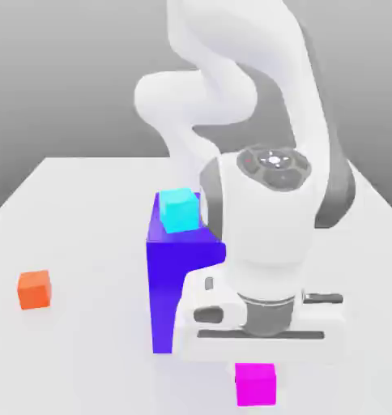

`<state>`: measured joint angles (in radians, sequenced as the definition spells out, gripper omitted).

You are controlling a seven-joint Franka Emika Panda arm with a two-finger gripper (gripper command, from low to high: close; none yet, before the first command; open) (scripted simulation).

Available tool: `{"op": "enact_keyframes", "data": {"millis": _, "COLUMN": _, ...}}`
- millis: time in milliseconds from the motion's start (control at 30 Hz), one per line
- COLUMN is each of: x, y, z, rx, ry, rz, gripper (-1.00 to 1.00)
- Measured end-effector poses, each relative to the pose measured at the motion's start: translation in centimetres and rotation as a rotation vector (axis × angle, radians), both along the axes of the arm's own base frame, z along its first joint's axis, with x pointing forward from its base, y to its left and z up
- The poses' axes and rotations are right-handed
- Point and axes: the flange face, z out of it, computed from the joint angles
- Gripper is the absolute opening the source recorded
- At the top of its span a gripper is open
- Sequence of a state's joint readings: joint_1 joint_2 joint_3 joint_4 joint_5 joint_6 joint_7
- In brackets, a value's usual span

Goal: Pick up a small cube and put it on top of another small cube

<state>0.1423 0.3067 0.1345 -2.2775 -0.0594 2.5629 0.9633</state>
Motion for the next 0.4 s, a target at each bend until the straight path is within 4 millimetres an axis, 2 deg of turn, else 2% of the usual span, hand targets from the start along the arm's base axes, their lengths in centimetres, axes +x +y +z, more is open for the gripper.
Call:
{"op": "enact_keyframes", "data": {"millis": 100, "x": -1.6, "y": 7.5, "z": 0.3, "rx": 0.002, "ry": -0.008, "rz": 0.167, "gripper": -1.00}}
{"op": "enact_keyframes", "data": {"millis": 167, "x": -2.8, "y": 12.5, "z": -1.4, "rx": 0.002, "ry": -0.013, "rz": 0.279, "gripper": -1.00}}
{"op": "enact_keyframes", "data": {"millis": 200, "x": -3.4, "y": 15.1, "z": -2.7, "rx": 0.002, "ry": -0.016, "rz": 0.335, "gripper": 1.00}}
{"op": "enact_keyframes", "data": {"millis": 367, "x": -3.4, "y": 15.1, "z": -2.7, "rx": 0.002, "ry": -0.016, "rz": 0.335, "gripper": 1.00}}
{"op": "enact_keyframes", "data": {"millis": 400, "x": -3.9, "y": 16.6, "z": -3.6, "rx": 0.001, "ry": -0.017, "rz": 0.371, "gripper": 1.00}}
